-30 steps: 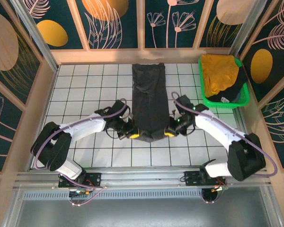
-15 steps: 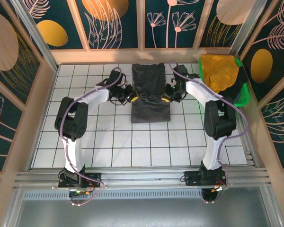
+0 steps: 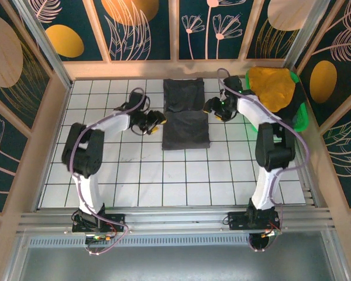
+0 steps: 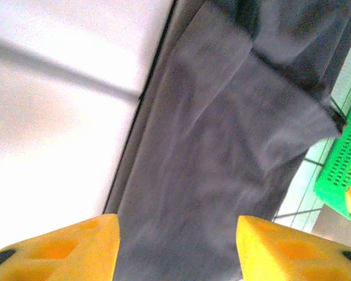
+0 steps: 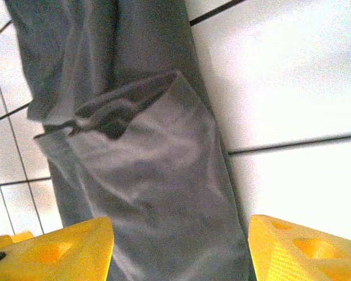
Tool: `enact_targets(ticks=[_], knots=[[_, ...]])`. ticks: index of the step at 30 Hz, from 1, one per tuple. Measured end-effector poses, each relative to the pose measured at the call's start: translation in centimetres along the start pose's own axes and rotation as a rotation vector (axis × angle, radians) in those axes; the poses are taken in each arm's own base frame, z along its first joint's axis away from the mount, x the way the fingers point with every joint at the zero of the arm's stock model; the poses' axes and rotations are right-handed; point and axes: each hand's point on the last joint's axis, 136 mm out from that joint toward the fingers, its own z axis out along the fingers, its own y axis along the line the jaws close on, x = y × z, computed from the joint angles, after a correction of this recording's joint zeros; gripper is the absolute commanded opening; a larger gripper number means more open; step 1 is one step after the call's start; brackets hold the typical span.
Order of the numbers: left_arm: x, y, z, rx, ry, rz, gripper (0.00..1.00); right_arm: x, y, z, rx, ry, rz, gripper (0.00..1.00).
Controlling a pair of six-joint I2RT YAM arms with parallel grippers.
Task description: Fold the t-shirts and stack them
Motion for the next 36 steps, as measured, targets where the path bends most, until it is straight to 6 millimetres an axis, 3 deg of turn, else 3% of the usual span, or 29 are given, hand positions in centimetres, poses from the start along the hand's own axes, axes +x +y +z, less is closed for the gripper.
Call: enact_targets(ticks=[3, 5, 8, 10, 13, 17, 22, 27, 32, 36], knots=[[3.4, 2.3, -1.0, -0.009, 0.027, -0.048, 0.51, 2.4, -0.3, -2.8, -0.019, -0.028, 0.004, 0.59], [5.2, 3.6, -0.6, -0.015, 0.052, -0.082, 0.51, 4.7, -1.1, -3.2, -0.026, -0.013, 0.028, 0.58], [7.2, 5.3, 0.6, -0.034, 0.092, -0.141, 0.51, 9.1, -3.2, -1.6, -0.011, 0.074, 0.107, 0.57], [7.6, 5.6, 1.3, -0.035, 0.102, -0.166, 0.50, 11.5, -4.6, -0.3, 0.007, 0.139, 0.165, 0.57], [7.6, 5.1, 1.8, -0.018, 0.113, -0.187, 0.48, 13.3, -5.2, 0.9, 0.015, 0.198, 0.230, 0.55], [7.4, 4.5, 2.7, -0.005, 0.130, -0.198, 0.42, 13.6, -5.2, 2.6, 0.006, 0.223, 0.270, 0.52], [7.0, 3.7, 3.8, 0.006, 0.141, -0.202, 0.28, 13.9, -5.6, 4.0, 0.013, 0.256, 0.325, 0.37], [6.3, 2.7, 4.8, 0.014, 0.132, -0.188, 0.00, 12.9, -4.8, 5.1, -0.009, 0.270, 0.350, 0.00], [5.1, 0.9, 4.5, 0.040, 0.099, -0.156, 0.00, 9.3, -2.8, 5.1, -0.036, 0.190, 0.317, 0.00], [3.4, -1.9, 2.8, 0.095, 0.055, -0.140, 0.00, 4.9, -0.2, 3.2, -0.065, 0.076, 0.261, 0.00]])
